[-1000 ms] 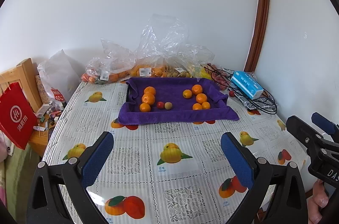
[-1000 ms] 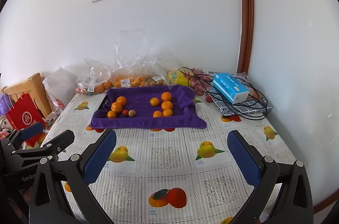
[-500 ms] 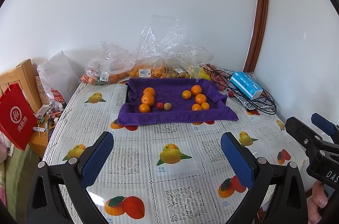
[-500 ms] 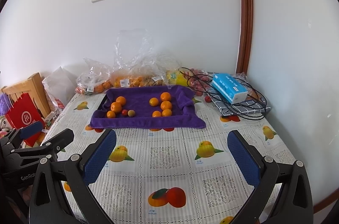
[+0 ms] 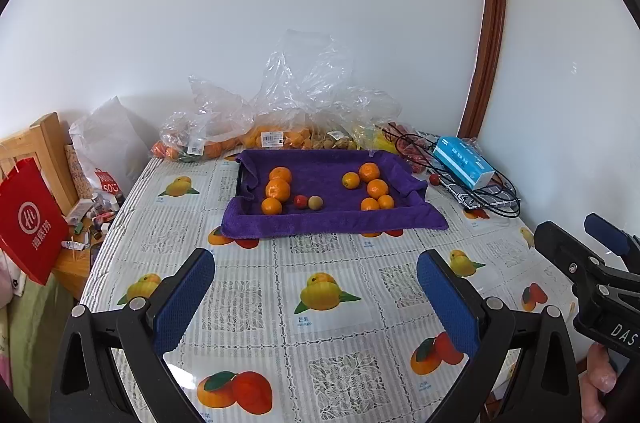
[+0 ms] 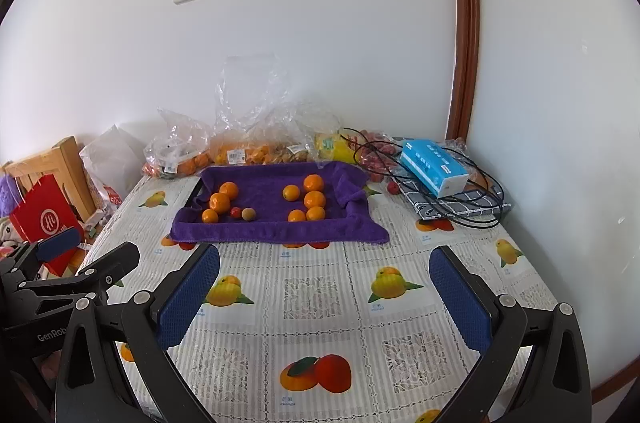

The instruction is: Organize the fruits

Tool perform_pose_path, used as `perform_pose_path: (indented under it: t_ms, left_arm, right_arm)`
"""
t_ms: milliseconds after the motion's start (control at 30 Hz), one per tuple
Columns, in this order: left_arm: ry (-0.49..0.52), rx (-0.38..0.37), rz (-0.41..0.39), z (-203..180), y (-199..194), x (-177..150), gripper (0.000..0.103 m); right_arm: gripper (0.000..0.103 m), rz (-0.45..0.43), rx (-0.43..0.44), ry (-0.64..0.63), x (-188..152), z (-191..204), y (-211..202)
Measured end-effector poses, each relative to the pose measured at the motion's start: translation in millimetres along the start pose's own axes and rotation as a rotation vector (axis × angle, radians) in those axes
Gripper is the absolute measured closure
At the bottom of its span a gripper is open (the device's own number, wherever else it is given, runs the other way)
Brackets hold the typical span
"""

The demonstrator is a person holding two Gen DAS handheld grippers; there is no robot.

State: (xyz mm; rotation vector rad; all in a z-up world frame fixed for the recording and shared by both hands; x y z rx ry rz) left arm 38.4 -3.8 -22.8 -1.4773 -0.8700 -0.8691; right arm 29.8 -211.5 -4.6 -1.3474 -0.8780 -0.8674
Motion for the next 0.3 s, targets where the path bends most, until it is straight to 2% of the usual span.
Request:
perform_pose_path:
  t_ms: [300]
  left_arm:
    - [-0.004,0.008,-0.012,0.5,1.0,1.4,0.001]
  right_arm:
    - [0.000,0.001,0.005,-0.005,0.5,3.1,2.7]
Point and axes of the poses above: each gripper's, at about its wrist camera, not at the fingertips, and y roughly the way its jaws point, z to its left, x to its top, the point moved 5 cm from there along y, roughly the way its jaws point, and after that the axes turned 10 degrees about -z, right-handed, at the moved point
